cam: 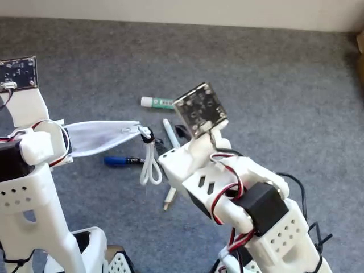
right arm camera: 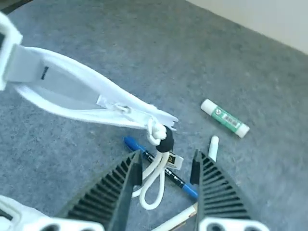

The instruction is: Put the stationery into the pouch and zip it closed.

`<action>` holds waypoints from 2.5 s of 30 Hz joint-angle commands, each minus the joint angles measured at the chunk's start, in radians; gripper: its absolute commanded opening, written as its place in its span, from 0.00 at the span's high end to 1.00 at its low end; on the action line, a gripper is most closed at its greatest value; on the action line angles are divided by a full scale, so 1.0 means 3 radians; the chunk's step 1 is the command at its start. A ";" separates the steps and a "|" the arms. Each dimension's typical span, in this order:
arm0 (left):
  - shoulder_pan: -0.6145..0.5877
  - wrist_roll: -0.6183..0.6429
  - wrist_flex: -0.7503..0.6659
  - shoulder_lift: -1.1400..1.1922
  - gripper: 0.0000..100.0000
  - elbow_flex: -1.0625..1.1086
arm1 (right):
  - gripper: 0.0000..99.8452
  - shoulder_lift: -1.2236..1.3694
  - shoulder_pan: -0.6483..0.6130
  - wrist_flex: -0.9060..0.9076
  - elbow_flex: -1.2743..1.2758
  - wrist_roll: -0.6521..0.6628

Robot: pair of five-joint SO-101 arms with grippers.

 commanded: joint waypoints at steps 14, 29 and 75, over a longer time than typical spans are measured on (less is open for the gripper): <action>0.0043 0.0015 0.0015 -0.0013 0.99 -0.0018 | 0.84 0.1015 0.0550 0.0202 -0.0074 -0.0982; 0.0043 0.0015 0.0020 -0.0013 0.99 -0.0013 | 0.84 0.2079 0.0811 0.0084 -0.0074 -0.1268; 0.0043 0.0015 0.0010 -0.0013 0.99 0.0069 | 0.88 0.3337 0.0933 -0.0688 -0.0064 -0.1268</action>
